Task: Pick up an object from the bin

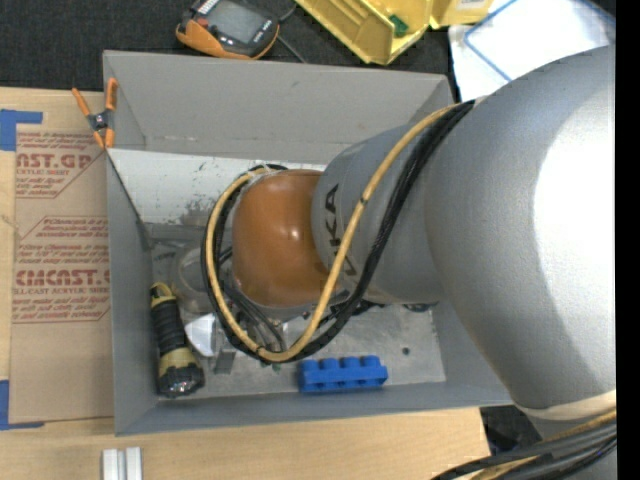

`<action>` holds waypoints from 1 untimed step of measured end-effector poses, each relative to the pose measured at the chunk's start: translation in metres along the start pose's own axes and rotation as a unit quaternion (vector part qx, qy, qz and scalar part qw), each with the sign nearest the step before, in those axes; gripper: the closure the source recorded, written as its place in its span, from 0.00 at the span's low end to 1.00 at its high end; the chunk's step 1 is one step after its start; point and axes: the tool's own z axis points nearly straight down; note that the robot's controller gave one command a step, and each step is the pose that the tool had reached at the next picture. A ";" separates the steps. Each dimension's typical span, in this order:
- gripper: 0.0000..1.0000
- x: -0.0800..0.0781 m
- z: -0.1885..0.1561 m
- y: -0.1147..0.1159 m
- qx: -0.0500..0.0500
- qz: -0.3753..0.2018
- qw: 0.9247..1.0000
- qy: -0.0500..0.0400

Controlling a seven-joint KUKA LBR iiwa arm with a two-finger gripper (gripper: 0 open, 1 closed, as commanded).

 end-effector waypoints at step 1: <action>1.00 -0.001 -0.031 0.001 -0.001 0.000 1.000 -0.002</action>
Offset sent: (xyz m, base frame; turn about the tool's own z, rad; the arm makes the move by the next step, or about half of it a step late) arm 0.0006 0.0003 0.0627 -0.0002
